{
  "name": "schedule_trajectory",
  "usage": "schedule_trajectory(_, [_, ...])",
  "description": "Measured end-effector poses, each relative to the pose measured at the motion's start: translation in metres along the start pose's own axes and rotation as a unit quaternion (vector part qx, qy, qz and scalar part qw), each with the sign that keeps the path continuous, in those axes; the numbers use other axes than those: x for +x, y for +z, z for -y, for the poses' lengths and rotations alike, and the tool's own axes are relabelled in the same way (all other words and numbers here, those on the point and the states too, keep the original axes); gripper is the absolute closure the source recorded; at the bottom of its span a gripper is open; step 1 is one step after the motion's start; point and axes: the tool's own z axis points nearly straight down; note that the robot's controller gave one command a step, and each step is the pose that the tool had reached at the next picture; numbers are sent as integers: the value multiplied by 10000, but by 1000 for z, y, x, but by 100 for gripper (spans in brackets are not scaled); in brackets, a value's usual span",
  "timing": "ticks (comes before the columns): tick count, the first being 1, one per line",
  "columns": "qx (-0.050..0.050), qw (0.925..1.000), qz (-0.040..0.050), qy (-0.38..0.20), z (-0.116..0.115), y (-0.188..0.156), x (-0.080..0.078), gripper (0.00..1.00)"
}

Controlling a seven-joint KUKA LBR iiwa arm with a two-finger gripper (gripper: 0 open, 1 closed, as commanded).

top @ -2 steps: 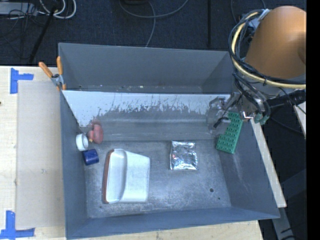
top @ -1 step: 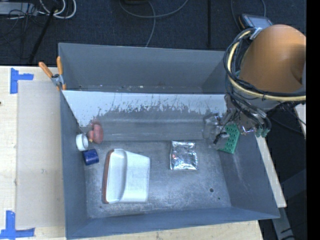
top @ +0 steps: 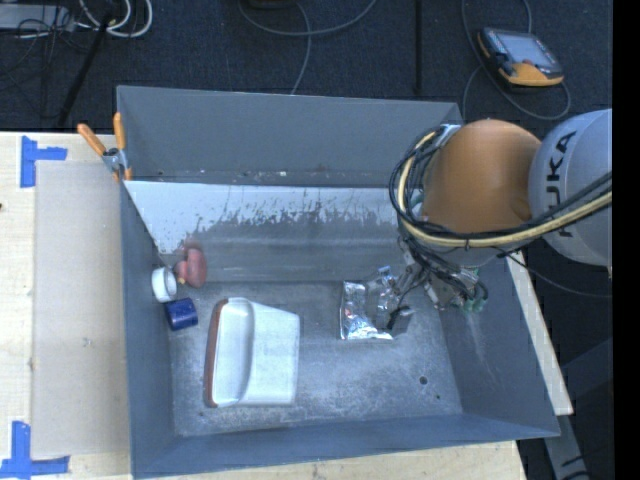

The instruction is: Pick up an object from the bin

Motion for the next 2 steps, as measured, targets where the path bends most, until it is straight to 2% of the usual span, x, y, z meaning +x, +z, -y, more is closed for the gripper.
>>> schedule_trajectory(1, [15, 10000, 33, 1, 1, -4, -1, 0])
schedule_trajectory(2, [5, 9971, 10, 756, 35, 103, 0, 0])
